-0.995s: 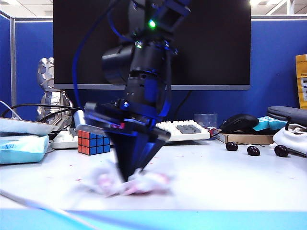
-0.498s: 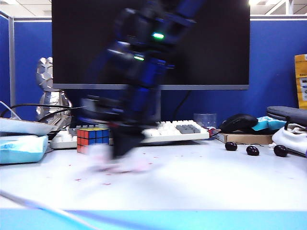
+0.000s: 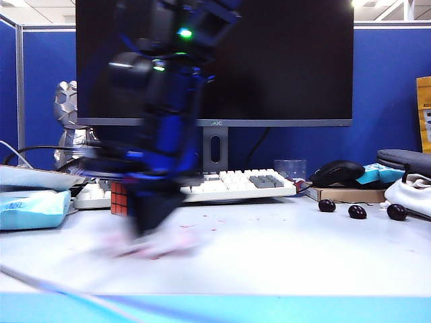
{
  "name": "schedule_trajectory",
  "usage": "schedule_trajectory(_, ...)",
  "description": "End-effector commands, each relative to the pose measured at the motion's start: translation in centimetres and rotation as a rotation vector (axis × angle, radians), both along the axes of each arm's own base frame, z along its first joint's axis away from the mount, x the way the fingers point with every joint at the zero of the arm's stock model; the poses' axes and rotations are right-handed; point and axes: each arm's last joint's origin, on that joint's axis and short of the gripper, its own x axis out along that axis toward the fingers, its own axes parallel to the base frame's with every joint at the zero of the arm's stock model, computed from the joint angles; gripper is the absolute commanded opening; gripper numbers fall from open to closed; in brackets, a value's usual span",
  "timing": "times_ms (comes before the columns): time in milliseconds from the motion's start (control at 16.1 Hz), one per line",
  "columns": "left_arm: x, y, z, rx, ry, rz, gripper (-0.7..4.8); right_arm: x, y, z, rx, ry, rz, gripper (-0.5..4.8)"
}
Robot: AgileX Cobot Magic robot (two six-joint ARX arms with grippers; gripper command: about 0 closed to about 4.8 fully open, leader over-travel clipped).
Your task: Use the wet wipes on the table to wipe the cherry juice off the table, then put the wipes back on the table.
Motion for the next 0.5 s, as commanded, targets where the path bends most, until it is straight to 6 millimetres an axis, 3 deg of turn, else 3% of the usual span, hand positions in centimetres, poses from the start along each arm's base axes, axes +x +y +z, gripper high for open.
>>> schedule_trajectory(62,0.0,0.0,-0.1,-0.004,0.008,-0.003,-0.02,3.1,-4.1,-1.9,-0.155,0.008,-0.194,-0.06)
schedule_trajectory(187,0.0,0.0,-0.1,-0.004,0.008,-0.003,-0.02,4.1,-4.9,-1.7,-0.011,0.117,-0.193,-0.06)
schedule_trajectory(311,0.0,0.0,-0.1,-0.003,0.008,-0.003,-0.02,2.9,-3.9,-1.4,0.121,0.296,-0.125,-0.06)
schedule_trajectory(498,0.0,0.0,-0.1,-0.003,0.008,0.000,-0.02,-0.1,-2.3,-1.4,0.065,0.405,-0.034,-0.06)
